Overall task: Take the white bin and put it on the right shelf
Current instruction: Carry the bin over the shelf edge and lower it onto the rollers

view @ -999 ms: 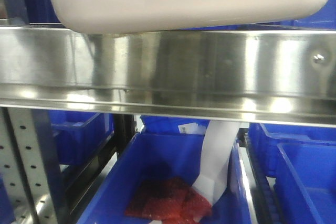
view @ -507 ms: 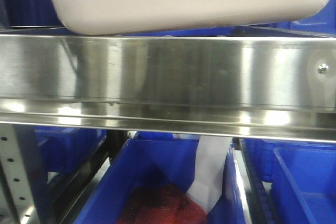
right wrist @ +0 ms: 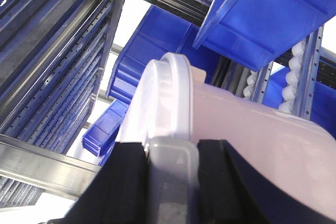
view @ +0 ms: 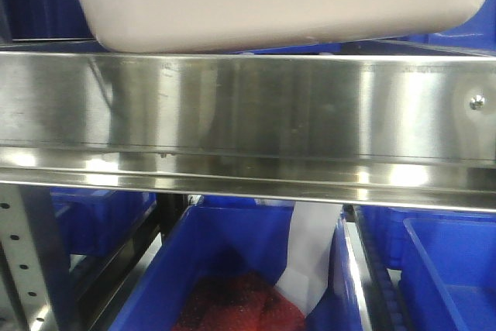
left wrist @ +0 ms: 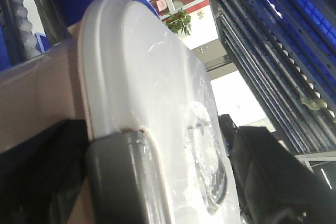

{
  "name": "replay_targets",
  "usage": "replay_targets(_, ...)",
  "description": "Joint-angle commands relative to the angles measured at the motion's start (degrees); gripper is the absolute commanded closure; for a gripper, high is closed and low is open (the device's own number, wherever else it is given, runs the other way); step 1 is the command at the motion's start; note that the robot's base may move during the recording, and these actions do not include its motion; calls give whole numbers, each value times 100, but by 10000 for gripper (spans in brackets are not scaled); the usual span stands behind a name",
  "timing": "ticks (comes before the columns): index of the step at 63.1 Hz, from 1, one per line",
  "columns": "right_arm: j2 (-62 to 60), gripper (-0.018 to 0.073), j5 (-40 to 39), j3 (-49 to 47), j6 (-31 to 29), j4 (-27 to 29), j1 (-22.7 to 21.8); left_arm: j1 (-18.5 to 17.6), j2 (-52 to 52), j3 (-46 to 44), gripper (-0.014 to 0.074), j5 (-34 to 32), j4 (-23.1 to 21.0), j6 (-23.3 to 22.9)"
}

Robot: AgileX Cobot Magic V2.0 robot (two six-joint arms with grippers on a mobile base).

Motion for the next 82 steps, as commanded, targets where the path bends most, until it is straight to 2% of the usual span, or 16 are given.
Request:
replay_targets(1, -156, 492, 871, -219, -99, 488, 109, -147, -233, -219, 722, 1371, -771, -41)
replay_targets(59, -156, 492, 913, -219, -99, 488, 109, -147, -233, -219, 722, 1371, -821, -41)
replay_targets(66, -122, 492, 867, -303, -99, 488, 109, -147, -233, -275, 722, 1076, -851, -37)
replay_targets(82, 466, 492, 864, -808, -104, 488, 375, -183, -233, -482, 722, 144, -719, 407)
